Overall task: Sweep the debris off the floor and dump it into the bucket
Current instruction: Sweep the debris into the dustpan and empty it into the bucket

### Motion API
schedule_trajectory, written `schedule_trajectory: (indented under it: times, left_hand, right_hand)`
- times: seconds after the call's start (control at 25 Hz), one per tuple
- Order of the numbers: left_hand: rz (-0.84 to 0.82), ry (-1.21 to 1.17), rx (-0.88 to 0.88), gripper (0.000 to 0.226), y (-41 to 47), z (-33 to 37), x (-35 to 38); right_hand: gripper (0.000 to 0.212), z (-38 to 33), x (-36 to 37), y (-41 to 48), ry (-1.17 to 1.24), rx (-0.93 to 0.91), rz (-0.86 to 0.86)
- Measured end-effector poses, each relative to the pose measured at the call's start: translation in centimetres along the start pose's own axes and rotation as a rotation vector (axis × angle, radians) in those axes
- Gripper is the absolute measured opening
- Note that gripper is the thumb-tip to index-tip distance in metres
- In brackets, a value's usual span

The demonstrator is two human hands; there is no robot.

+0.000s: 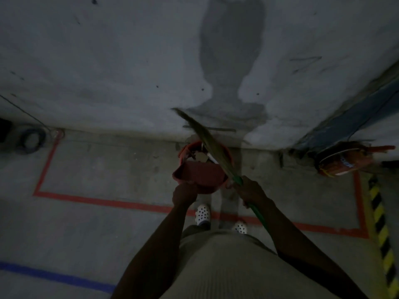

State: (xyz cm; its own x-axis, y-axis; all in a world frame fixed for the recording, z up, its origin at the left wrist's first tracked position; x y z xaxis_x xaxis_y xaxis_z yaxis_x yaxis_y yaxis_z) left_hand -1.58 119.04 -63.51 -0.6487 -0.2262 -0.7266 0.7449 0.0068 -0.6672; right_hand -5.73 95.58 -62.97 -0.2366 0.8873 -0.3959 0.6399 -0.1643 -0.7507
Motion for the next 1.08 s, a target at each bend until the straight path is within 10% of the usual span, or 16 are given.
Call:
schedule_trajectory:
  times: [0.16, 0.44, 0.68, 1.08]
  left_hand:
    - [0.047, -0.089, -0.033, 0.034, -0.8, -1.7, -1.7]
    - [0.168, -0.285, -0.174, 0.034, -3.0, -4.7, -1.7]
    - [0.320, -0.899, -0.537, 0.036, -9.7, -5.2, 4.8]
    - [0.510, -1.145, -1.062, 0.039, -30.1, -6.7, 22.4]
  right_hand:
    - [0.022, -1.1, -0.4, -0.2, 0.046, 0.009, 0.037]
    - [0.053, -4.2, 1.7, -0.3, -0.089, -0.282, 0.086]
    - [0.063, -5.8, 3.9, -2.0, -0.349, -0.534, -0.156]
    - [0.044, -0.9, 16.4, -11.6, -0.914, -0.717, -0.598]
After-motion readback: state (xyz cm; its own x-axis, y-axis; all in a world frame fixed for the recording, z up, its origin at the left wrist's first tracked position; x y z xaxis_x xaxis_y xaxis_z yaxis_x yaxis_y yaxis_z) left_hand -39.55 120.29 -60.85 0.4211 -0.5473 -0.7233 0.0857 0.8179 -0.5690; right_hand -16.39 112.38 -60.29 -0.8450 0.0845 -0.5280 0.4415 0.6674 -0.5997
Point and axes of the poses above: each hand's wrist, its own y-axis towards the middle knuckle, its own x-axis out of the palm, z = x × y, the point moved 1 cm from there along y, towards the middle knuckle, and after that the axes turned 6 degrees about y, right-handed, at the moved point
